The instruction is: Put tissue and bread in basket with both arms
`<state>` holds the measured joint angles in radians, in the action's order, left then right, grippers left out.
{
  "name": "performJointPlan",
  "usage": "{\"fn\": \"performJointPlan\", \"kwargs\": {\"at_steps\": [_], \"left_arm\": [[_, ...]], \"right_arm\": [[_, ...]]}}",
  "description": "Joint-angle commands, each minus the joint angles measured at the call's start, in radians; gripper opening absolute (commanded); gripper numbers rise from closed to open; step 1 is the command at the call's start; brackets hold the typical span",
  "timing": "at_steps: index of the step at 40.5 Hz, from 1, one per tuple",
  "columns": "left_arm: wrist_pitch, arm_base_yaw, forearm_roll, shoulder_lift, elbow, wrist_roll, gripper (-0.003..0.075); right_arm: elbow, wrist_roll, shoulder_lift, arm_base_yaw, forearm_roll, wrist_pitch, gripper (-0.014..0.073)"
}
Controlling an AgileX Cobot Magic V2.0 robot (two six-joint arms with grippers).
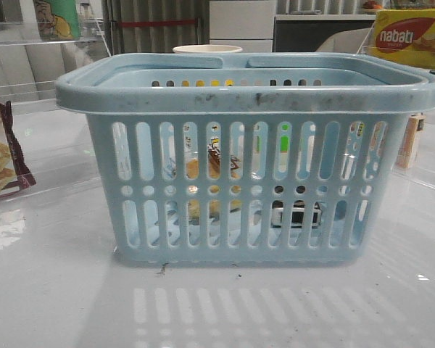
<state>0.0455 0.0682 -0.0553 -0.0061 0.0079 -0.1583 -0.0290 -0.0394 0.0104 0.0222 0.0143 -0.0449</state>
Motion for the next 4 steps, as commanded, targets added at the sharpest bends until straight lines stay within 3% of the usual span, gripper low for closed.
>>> {"fn": "performJointPlan", "kwargs": {"at_steps": [1, 4], "left_arm": [[-0.085, -0.001, -0.008, -0.016, -0.001, 0.005, 0.0090], [-0.085, -0.001, -0.008, -0.016, -0.001, 0.005, 0.0090]], "right_arm": [[-0.001, -0.002, 0.018, -0.006, 0.003, 0.095, 0.0069], [-0.001, -0.002, 0.018, -0.006, 0.003, 0.095, 0.0069]]}}
